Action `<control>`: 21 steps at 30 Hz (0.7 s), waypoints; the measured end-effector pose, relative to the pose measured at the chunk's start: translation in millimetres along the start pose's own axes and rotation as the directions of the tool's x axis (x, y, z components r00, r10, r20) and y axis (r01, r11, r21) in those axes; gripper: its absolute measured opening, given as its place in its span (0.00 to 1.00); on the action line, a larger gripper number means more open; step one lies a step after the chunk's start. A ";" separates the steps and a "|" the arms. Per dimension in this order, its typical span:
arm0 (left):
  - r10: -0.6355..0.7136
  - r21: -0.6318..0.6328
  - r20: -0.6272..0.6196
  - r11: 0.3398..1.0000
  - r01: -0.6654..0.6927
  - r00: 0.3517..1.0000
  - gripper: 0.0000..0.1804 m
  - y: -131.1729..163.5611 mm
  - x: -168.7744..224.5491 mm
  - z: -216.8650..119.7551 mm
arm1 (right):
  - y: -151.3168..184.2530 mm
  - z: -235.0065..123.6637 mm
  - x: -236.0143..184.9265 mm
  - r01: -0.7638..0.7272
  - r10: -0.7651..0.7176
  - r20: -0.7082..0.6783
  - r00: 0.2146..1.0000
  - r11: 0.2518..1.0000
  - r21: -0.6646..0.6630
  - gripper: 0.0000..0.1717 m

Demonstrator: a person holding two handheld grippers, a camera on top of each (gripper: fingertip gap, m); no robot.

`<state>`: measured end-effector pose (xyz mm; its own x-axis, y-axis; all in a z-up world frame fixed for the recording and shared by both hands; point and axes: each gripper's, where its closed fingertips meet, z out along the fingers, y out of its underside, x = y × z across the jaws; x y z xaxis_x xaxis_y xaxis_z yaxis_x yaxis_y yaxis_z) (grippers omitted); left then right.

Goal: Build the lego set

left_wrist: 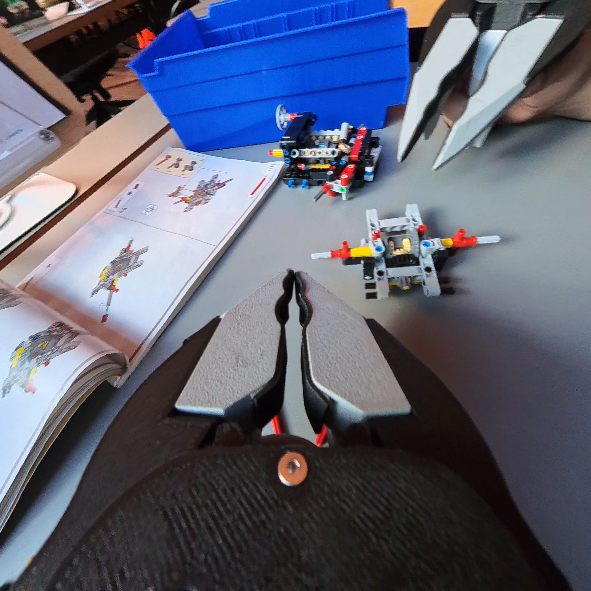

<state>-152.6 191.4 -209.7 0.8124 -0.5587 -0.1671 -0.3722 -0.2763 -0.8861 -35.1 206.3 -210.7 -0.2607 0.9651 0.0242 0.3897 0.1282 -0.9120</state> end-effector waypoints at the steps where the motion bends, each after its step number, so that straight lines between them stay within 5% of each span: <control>1: 0.010 -0.003 -0.016 1.000 -0.010 1.000 0.00 0.1 3.9 0.6 | 0.2 0.2 -0.1 0.001 -0.001 0.000 1.000 1.000 -0.002 0.11; 7: 0.024 -0.054 -0.210 0.998 -0.036 0.977 0.01 5.3 40.0 3.4 | 3.2 2.9 -1.4 0.014 -0.014 0.001 1.000 1.000 -0.027 0.12; 21: 0.084 -0.190 -0.267 0.972 -0.138 0.960 0.04 26.0 57.2 12.7 | 14.9 13.2 -2.7 0.081 -0.086 -0.035 0.996 0.989 -0.128 0.12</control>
<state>-110.1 162.1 -247.7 0.6291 -0.7682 -0.1192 -0.5589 -0.3404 -0.7561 -40.2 202.6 -229.7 -0.2618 0.9580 0.1169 0.4769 0.2338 -0.8473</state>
